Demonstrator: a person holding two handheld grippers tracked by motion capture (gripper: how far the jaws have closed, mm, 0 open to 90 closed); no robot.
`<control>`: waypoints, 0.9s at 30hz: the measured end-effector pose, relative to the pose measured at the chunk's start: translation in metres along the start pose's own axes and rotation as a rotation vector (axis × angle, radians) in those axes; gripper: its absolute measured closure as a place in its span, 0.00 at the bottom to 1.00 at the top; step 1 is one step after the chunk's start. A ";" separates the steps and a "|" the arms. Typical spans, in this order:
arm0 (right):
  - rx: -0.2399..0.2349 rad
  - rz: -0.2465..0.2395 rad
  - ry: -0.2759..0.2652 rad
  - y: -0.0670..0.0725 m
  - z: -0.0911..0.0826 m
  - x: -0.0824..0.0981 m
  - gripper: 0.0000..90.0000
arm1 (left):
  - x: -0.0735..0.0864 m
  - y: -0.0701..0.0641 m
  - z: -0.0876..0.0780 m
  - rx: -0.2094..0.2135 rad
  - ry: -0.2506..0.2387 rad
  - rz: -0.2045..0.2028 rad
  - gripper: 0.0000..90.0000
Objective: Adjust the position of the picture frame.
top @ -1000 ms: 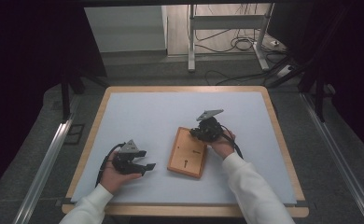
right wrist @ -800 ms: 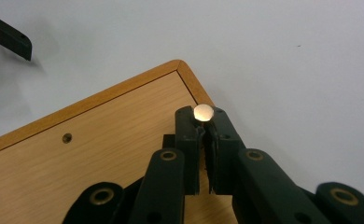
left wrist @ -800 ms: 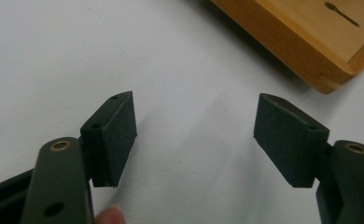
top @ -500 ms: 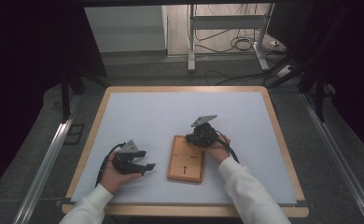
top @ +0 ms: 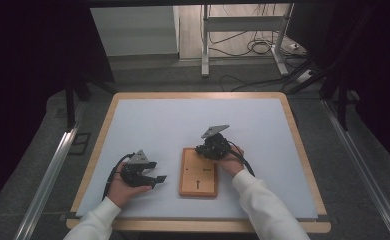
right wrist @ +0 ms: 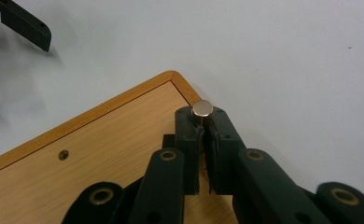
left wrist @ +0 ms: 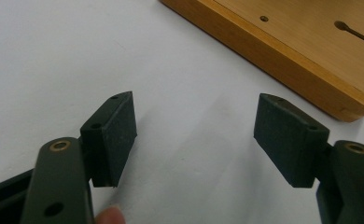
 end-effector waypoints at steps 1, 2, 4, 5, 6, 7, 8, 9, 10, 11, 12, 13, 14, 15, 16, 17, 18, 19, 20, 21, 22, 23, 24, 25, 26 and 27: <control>-0.001 0.002 0.001 0.000 0.000 0.000 0.94 | 0.000 0.000 0.000 0.000 -0.001 0.000 0.33; -0.003 0.004 -0.002 -0.001 0.000 0.000 0.94 | 0.000 0.000 0.000 0.000 -0.001 0.000 0.33; -0.009 0.016 -0.005 -0.001 0.000 0.001 0.93 | 0.000 0.000 0.000 0.001 0.000 0.001 0.33; -0.014 0.024 -0.007 -0.001 0.000 0.001 0.92 | 0.000 0.000 0.000 0.001 0.000 0.001 0.33; -0.014 0.024 -0.007 -0.001 0.000 0.001 0.92 | 0.000 0.000 0.000 0.002 0.002 0.001 0.33; -0.044 0.053 -0.006 -0.001 0.000 0.001 0.85 | 0.000 0.000 0.001 0.001 0.003 0.003 0.33; -0.060 0.061 -0.002 -0.001 -0.001 0.002 0.76 | 0.000 0.000 0.001 0.001 0.003 0.003 0.33; -0.059 0.071 0.002 -0.002 -0.002 0.002 0.65 | 0.000 0.000 0.001 0.001 0.002 0.002 0.33; -0.038 0.076 0.004 -0.004 -0.003 0.003 0.59 | 0.000 0.000 0.001 0.001 0.003 0.002 0.33; -0.038 0.076 0.004 -0.004 -0.003 0.003 0.59 | 0.000 0.000 0.001 0.001 0.003 0.002 0.33; 0.020 0.086 -0.013 -0.011 -0.011 0.005 0.47 | 0.000 0.000 0.001 0.001 0.004 0.003 0.33; 0.020 0.086 -0.013 -0.011 -0.011 0.005 0.47 | 0.000 0.000 0.001 0.001 0.004 0.003 0.33; 0.046 0.111 -0.028 -0.016 -0.021 0.009 0.41 | 0.000 -0.001 0.001 0.001 0.004 0.005 0.33; 0.055 0.118 -0.034 -0.017 -0.025 0.011 0.39 | 0.000 -0.001 0.001 0.001 0.004 0.005 0.33; 0.067 0.123 -0.039 -0.019 -0.031 0.014 0.37 | 0.000 -0.001 0.001 0.001 0.004 0.005 0.33; 0.076 0.130 -0.042 -0.020 -0.037 0.018 0.35 | 0.000 -0.001 0.001 0.001 0.004 0.005 0.33; 0.076 0.130 -0.042 -0.020 -0.037 0.018 0.35 | 0.000 -0.001 0.001 0.001 0.004 0.005 0.33; 0.084 0.133 -0.046 -0.022 -0.043 0.022 0.34 | -0.001 -0.001 0.001 0.000 0.002 0.001 0.33; 0.095 0.136 -0.048 -0.023 -0.050 0.027 0.33 | -0.001 -0.002 0.001 0.000 0.001 0.001 0.33; 0.105 0.137 -0.048 -0.024 -0.054 0.031 0.32 | -0.001 -0.002 0.001 -0.001 0.001 0.003 0.33; 0.126 0.141 -0.052 -0.027 -0.067 0.042 0.31 | -0.001 -0.002 0.001 -0.002 0.002 0.007 0.33; 0.133 0.146 -0.052 -0.028 -0.071 0.046 0.30 | -0.001 -0.002 0.001 -0.002 0.002 0.007 0.33; 0.141 0.151 -0.053 -0.029 -0.076 0.052 0.30 | -0.001 -0.002 0.001 -0.003 0.004 0.007 0.33; 0.153 0.158 -0.057 -0.030 -0.081 0.057 0.30 | -0.001 -0.002 0.001 -0.004 0.005 0.008 0.33; 0.161 0.163 -0.064 -0.031 -0.086 0.062 0.30 | -0.001 -0.002 0.002 -0.004 0.005 0.008 0.33; 0.165 0.170 -0.073 -0.030 -0.090 0.067 0.30 | -0.001 -0.002 0.002 -0.004 0.003 0.007 0.33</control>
Point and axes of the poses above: each handheld gripper's, and its own axes: z roughly forward along the jaws, x roughly out of its underside, y roughly to its left, the point moved 9 cm from there along z, roughly forward along the jaws, and after that the axes turned 11 degrees about x, right-handed, at the moved point
